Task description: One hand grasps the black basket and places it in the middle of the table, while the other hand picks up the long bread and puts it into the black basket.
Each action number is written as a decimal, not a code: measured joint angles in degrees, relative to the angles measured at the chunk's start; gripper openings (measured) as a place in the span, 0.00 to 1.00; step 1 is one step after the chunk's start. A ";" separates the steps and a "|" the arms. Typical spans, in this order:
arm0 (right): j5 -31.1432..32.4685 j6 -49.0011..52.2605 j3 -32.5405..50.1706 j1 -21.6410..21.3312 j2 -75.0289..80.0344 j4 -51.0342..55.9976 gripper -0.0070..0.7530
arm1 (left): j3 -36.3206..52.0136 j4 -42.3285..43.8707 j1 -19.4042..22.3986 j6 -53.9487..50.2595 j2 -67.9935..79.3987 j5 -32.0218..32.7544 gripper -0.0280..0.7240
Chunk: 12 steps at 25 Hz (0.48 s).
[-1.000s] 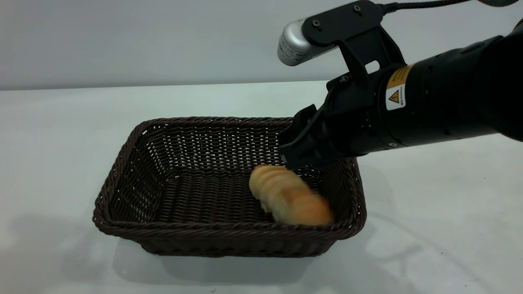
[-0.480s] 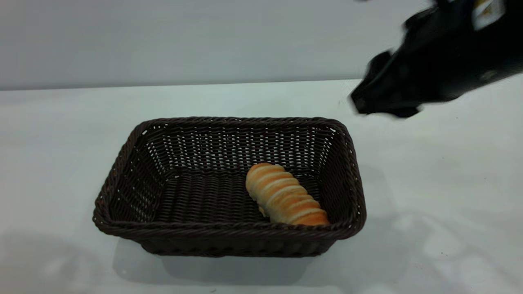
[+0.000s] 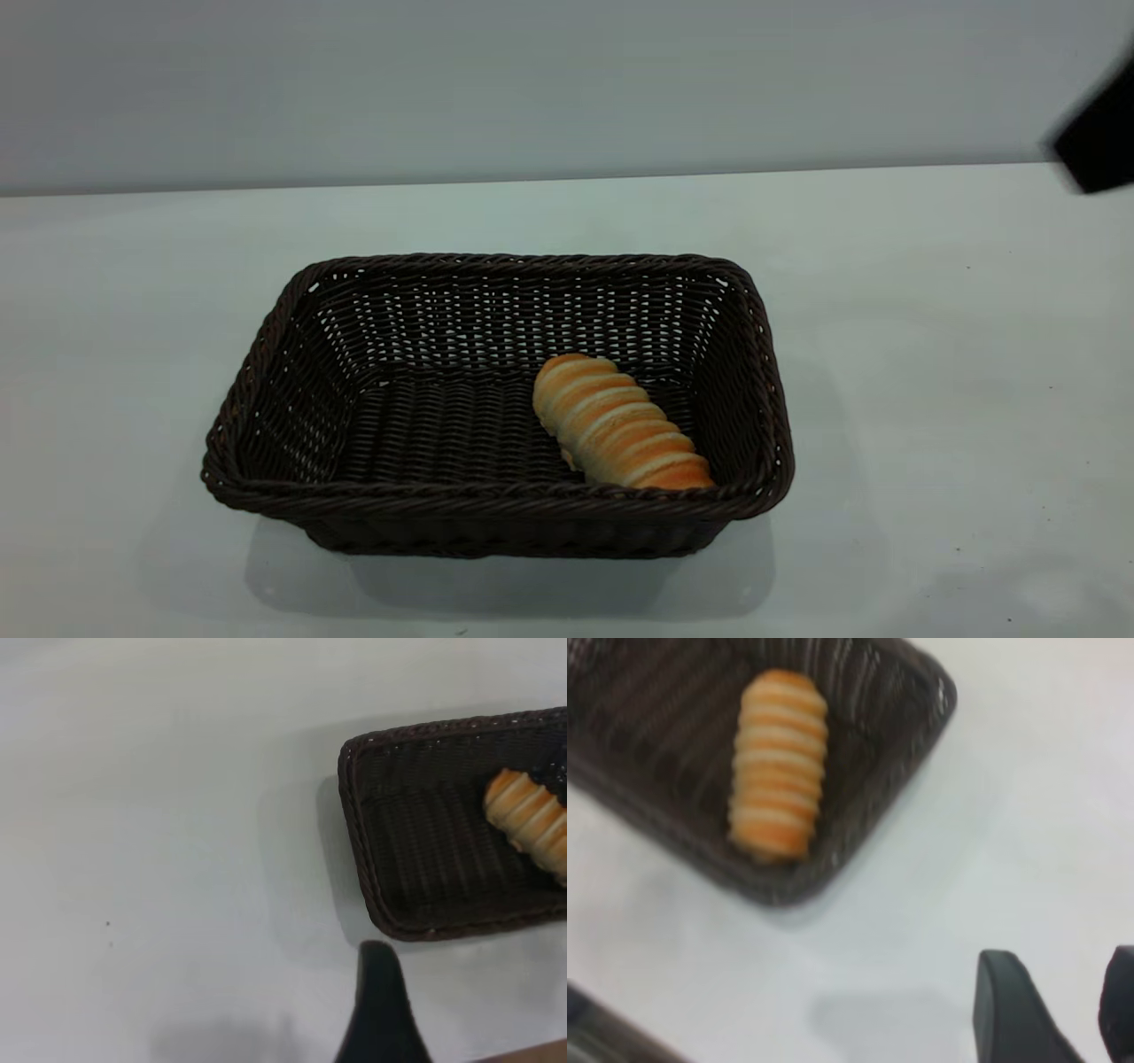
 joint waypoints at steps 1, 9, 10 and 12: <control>2.85 0.00 0.00 0.00 -2.22 0.00 0.31 | 0.26 0.00 0.00 0.00 -1.50 0.58 0.82; 21.50 -0.62 0.35 0.00 -19.50 0.24 0.32 | 10.06 0.00 -0.11 0.11 -14.02 2.66 0.82; 23.36 -0.67 0.40 0.00 -21.43 0.32 0.32 | 12.15 0.00 -0.11 0.32 -15.67 2.82 0.82; 27.39 -0.69 0.40 0.00 -25.72 0.38 0.32 | 15.03 0.00 -0.11 1.42 -18.60 2.88 0.82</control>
